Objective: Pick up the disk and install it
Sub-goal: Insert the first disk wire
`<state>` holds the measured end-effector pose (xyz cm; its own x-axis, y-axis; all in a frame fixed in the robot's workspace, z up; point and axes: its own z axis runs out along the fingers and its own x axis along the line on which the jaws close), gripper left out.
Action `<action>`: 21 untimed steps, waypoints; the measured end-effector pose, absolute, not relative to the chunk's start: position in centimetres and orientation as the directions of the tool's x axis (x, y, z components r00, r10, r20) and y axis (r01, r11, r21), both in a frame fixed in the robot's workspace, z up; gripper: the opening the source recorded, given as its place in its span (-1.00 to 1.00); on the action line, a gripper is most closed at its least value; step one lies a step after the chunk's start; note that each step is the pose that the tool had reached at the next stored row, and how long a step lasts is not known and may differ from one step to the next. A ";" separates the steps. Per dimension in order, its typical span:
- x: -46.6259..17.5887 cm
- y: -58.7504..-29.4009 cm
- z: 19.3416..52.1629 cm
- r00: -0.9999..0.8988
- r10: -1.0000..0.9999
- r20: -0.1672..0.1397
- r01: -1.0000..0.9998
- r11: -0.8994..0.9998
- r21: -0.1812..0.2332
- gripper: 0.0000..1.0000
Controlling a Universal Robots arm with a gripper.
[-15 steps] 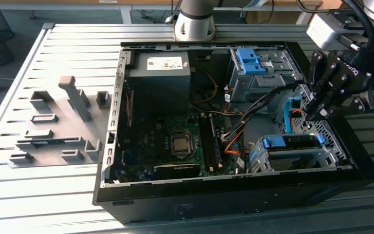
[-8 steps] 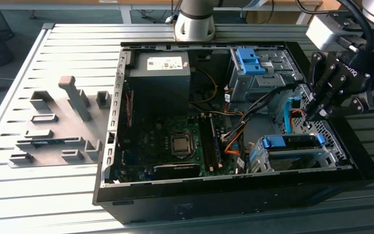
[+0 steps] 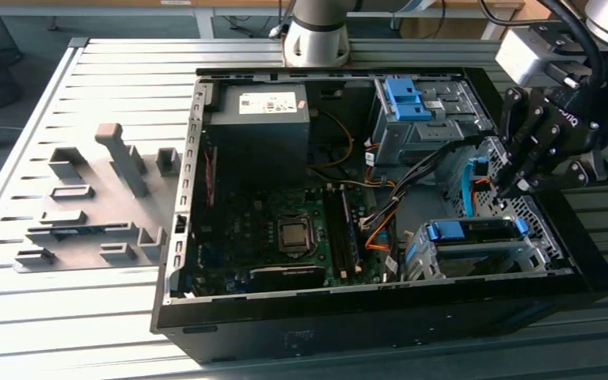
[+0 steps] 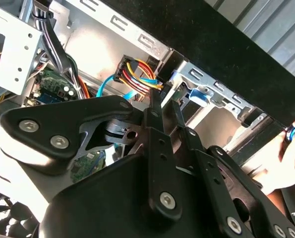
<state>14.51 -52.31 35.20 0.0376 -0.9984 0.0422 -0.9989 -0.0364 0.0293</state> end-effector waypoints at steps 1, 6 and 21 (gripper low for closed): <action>14.5 -52.3 35.2 0.038 -0.998 0.042 -0.999 -0.037 0.029 -0.50; 14.5 -52.1 35.1 0.039 -0.998 0.042 -0.999 -0.038 0.029 -0.50; 14.5 -52.1 34.9 0.040 -0.998 0.043 -0.999 -0.039 0.029 -0.67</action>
<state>14.49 -52.09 34.87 0.0402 -0.9983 0.0431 -0.9988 -0.0390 0.0293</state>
